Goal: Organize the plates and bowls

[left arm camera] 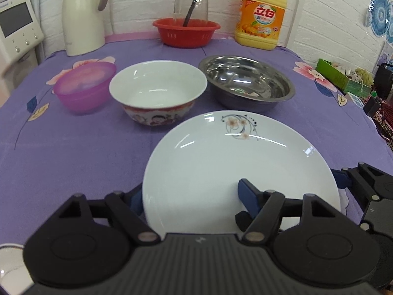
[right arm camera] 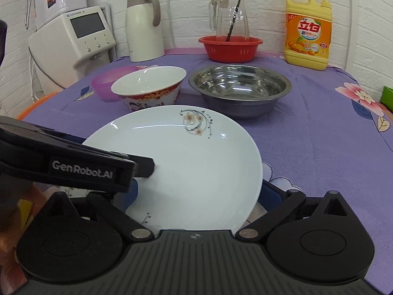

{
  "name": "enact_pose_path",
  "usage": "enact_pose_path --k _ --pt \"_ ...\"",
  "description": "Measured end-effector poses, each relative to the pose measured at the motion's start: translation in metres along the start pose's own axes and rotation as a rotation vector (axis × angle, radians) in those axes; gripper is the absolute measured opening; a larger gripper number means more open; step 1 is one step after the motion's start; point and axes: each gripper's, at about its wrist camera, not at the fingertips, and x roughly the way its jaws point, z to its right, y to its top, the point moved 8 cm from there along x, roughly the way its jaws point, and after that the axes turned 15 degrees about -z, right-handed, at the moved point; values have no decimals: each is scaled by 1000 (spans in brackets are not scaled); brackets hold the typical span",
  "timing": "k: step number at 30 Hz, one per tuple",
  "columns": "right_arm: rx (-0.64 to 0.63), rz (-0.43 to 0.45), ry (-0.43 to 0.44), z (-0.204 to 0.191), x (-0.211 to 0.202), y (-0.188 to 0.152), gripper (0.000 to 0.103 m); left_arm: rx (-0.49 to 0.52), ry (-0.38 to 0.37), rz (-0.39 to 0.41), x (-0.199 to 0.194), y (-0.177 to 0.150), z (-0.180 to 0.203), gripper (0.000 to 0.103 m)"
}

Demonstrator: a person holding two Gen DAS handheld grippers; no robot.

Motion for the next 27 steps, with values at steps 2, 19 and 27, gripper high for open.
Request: enact_pose_path --k 2,19,27 --pt "7 2 -1 1 0 0 103 -1 1 -2 0 0 0 71" --pt "18 83 -30 -6 -21 7 103 -12 -21 37 -24 7 -3 68" --pt "27 106 -43 -40 -44 9 103 -36 -29 86 -62 -11 -28 68"
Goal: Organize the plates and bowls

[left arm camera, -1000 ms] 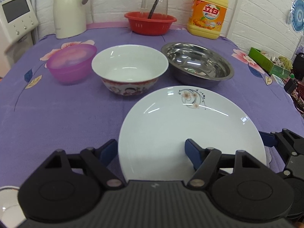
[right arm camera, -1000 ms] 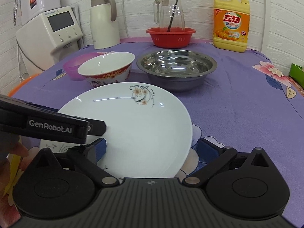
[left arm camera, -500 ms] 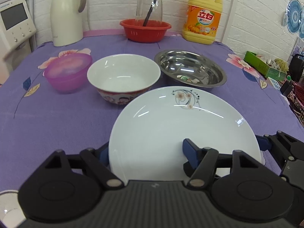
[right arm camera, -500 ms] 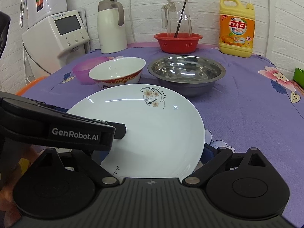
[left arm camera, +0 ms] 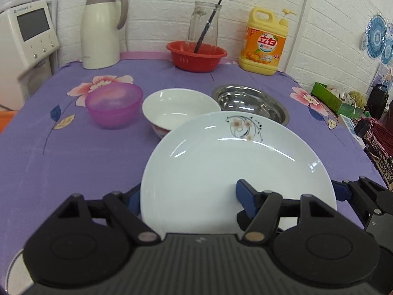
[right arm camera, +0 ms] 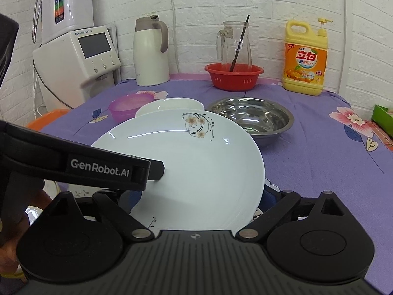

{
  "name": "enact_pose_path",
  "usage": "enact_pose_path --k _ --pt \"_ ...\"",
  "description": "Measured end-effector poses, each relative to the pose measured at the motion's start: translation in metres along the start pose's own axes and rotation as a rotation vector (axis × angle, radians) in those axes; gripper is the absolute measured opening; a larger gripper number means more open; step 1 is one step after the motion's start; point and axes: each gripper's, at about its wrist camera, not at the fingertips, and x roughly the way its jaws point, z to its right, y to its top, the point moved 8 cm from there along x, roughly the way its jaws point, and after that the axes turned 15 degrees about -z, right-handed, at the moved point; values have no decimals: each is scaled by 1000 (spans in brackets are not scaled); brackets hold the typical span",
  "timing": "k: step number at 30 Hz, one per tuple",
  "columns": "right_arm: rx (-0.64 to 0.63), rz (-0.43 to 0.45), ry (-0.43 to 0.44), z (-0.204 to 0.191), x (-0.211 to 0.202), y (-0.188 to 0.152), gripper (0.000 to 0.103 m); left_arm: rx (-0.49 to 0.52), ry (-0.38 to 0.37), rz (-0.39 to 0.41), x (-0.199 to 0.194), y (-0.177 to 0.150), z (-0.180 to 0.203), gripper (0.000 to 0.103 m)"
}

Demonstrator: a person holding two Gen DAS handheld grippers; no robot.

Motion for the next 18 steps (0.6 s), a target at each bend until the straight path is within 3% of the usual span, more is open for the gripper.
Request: enact_pose_path --k 11,18 --pt "-33 -24 76 -106 -28 -16 103 -93 78 42 -72 -67 -87 67" --pt "-80 -51 110 -159 -27 -38 103 -166 101 43 -91 -109 -128 67"
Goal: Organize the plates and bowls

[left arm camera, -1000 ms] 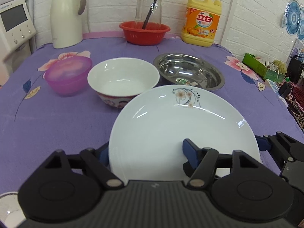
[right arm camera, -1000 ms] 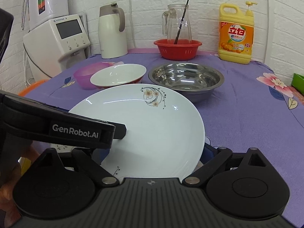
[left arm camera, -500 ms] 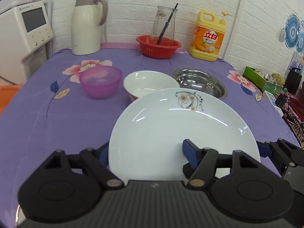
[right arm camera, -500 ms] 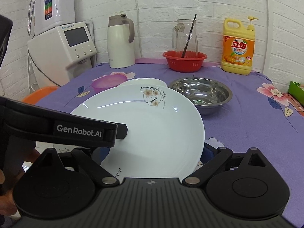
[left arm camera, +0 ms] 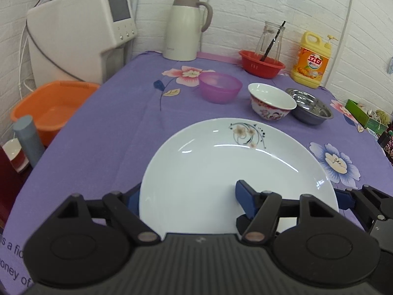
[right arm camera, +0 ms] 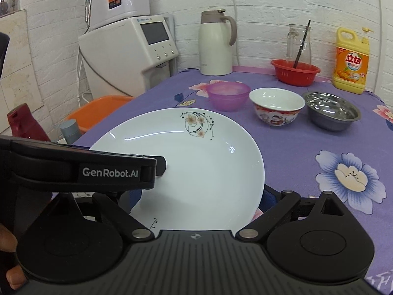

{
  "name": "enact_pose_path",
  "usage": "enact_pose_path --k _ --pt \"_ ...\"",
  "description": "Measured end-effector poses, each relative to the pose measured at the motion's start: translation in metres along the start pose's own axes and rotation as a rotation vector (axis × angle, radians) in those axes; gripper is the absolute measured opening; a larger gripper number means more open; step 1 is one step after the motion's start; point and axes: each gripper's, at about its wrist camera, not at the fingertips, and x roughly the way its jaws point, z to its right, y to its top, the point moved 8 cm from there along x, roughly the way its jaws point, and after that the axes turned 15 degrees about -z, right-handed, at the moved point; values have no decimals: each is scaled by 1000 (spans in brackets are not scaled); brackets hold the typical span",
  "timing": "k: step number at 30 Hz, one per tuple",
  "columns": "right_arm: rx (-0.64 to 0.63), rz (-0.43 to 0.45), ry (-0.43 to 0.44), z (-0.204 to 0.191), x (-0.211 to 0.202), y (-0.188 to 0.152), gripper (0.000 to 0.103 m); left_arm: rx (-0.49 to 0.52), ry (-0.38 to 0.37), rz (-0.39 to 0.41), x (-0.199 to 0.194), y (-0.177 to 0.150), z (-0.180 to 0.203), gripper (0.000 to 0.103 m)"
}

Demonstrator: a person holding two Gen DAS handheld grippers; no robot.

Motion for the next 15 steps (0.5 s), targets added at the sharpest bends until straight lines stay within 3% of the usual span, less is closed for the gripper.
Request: enact_pose_path --k 15 --pt "-36 -29 -5 -19 18 -15 103 -15 -40 15 5 -17 -22 68"
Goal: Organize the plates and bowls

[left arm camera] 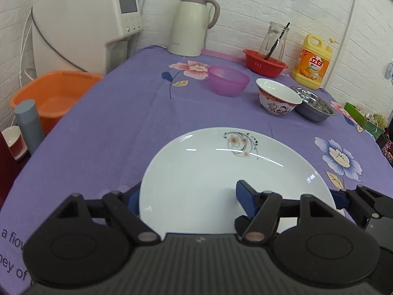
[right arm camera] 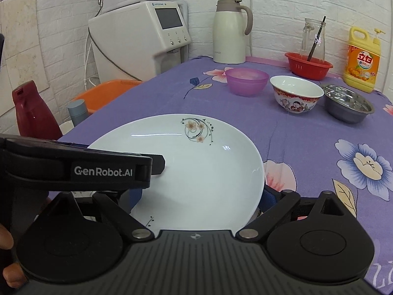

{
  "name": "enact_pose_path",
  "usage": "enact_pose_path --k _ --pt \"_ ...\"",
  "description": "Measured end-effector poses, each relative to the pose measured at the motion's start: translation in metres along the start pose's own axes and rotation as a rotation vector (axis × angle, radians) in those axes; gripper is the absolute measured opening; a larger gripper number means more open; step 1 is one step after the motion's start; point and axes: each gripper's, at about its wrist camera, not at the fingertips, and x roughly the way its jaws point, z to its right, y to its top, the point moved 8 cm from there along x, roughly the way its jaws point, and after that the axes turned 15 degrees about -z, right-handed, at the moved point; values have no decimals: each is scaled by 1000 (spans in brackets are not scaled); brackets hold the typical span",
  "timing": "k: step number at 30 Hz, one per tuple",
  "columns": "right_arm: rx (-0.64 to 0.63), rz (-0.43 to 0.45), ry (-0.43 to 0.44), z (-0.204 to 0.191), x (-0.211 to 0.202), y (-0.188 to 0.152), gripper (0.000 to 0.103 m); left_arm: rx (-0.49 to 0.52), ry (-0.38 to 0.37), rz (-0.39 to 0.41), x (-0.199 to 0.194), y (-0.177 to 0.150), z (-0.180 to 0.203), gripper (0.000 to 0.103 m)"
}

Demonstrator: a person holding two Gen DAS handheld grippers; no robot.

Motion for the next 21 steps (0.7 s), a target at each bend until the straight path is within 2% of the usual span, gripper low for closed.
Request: enact_pose_path --k 6,13,17,21 --pt "55 19 39 8 -3 1 103 -42 -85 2 -6 3 -6 69" --pt "115 71 56 16 -14 3 103 -15 -88 66 -22 15 2 70" --pt "85 20 15 18 -5 1 103 -4 -100 79 -24 20 10 70" --pt "68 15 42 19 -5 -1 103 5 -89 82 -23 24 14 70"
